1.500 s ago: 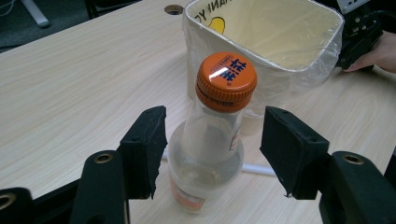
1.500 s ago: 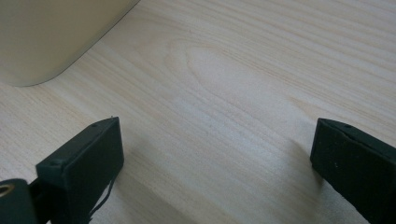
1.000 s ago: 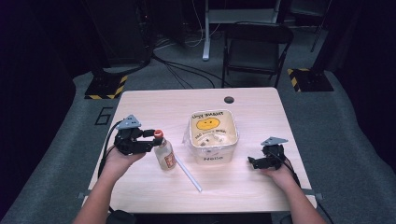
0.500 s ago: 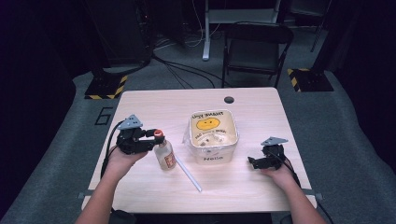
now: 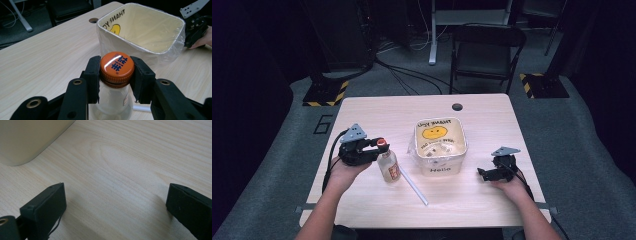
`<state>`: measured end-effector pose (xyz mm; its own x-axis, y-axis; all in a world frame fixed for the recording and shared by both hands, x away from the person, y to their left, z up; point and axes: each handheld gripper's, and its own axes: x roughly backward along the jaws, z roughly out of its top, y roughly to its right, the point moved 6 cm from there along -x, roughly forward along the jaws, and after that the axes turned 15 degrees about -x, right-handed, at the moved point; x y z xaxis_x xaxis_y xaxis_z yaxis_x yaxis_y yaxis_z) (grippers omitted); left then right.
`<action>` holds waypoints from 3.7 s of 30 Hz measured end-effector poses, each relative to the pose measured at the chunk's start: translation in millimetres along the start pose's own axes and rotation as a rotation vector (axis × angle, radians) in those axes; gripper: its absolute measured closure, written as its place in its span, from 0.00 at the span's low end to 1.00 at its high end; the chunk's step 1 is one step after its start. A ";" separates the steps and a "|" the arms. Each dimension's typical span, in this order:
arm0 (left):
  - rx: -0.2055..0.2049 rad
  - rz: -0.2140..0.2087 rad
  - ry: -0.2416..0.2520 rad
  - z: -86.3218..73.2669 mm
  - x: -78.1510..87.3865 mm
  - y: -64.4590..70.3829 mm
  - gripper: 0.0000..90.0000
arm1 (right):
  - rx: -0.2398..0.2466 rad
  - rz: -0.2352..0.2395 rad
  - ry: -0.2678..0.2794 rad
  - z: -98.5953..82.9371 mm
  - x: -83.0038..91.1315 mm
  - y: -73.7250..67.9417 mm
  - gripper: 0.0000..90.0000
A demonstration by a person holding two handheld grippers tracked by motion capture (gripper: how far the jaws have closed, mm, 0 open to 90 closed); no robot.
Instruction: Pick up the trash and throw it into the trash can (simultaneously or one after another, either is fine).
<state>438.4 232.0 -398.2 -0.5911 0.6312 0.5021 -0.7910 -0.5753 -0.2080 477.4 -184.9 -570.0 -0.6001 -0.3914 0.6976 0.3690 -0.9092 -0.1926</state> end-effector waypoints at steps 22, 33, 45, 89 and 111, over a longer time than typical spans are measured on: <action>-0.010 0.019 0.016 15.7 16.8 -10.9 0.70 | 0.000 0.000 0.000 0.0 0.0 0.0 0.02; -0.026 0.022 0.017 30.8 23.6 -15.3 0.70 | 0.000 0.000 0.000 0.0 0.0 0.0 0.02; -0.026 0.014 0.018 49.0 28.4 -20.4 0.70 | 0.001 0.000 0.000 0.0 0.0 0.0 0.02; -0.105 0.011 0.051 146.3 39.8 -34.9 0.70 | 0.002 0.000 0.001 0.1 -0.1 -0.1 0.02; -0.112 -0.010 0.080 178.6 11.9 -29.2 0.70 | 0.004 0.005 0.000 0.3 -0.2 -0.5 0.03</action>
<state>482.6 163.4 -236.3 -0.5902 0.6789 0.4368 -0.8070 -0.5099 -0.2979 477.5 -184.3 -569.9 -0.5983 -0.3960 0.6966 0.3747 -0.9067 -0.1936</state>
